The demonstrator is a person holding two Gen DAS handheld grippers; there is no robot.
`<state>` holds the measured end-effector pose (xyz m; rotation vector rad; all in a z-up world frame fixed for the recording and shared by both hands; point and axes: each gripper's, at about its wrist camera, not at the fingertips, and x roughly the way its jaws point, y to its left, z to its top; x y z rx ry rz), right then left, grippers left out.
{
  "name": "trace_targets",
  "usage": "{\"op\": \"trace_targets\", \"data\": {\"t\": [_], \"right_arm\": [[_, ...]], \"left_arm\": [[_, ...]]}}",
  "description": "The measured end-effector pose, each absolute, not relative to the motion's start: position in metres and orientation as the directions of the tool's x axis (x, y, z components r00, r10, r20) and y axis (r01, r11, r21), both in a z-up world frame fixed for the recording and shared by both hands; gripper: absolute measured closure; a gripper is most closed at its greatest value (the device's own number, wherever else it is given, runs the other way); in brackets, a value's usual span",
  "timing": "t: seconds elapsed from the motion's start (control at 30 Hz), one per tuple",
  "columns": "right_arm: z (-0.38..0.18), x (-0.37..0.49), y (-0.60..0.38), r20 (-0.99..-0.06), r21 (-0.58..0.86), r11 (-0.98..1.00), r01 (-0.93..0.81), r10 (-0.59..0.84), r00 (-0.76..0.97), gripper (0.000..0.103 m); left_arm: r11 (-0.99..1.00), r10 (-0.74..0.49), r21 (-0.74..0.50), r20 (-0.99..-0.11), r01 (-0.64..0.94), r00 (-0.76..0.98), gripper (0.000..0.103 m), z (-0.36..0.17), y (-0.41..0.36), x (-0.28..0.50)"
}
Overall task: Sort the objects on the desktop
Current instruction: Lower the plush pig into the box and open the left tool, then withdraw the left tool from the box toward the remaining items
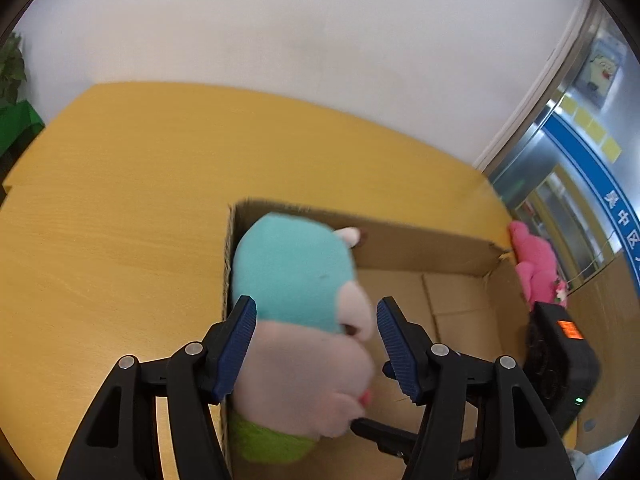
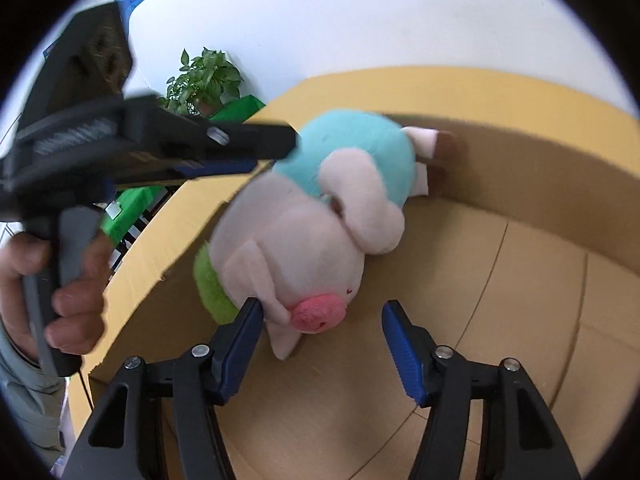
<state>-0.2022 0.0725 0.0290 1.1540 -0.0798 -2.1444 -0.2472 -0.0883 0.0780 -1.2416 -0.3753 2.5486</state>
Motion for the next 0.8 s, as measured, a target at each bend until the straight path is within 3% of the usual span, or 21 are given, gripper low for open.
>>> {"op": "trace_targets", "data": {"t": [0.13, 0.27, 0.33, 0.47, 0.67, 0.8], "right_arm": [[0.06, -0.18, 0.077, -0.714, 0.314, -0.775, 0.548, -0.573, -0.401, 0.04], [0.09, -0.15, 0.105, -0.684, 0.281, -0.789, 0.547, -0.564, -0.463, 0.026], [0.104, -0.135, 0.135, -0.67, 0.256, -0.814, 0.522, -0.539, -0.51, 0.024], [0.093, -0.089, 0.201, -0.703, 0.273, -0.875, 0.4, -0.466, -0.538, 0.024], [0.025, -0.054, 0.267, -0.828, 0.115, -0.963, 0.243, -0.228, -0.513, 0.024], [0.02, -0.037, 0.287, -0.809, 0.162, -0.958, 0.237, -0.267, -0.524, 0.025]], "left_arm": [[-0.935, 0.352, -0.288, -0.688, -0.206, -0.634, 0.036, 0.104, -0.094, -0.204], [-0.916, 0.383, -0.215, -0.715, -0.338, -0.584, 0.035, 0.089, -0.078, -0.151], [-0.911, 0.376, -0.18, -0.732, -0.371, -0.568, 0.035, 0.075, -0.072, -0.13], [-0.917, 0.33, -0.142, -0.795, -0.373, -0.509, 0.035, 0.041, -0.052, -0.108], [-0.933, 0.276, -0.113, -0.834, -0.343, -0.477, 0.034, 0.015, -0.049, -0.075], [-0.935, 0.287, -0.141, -0.838, -0.325, -0.464, 0.034, 0.014, -0.051, -0.061]]}}
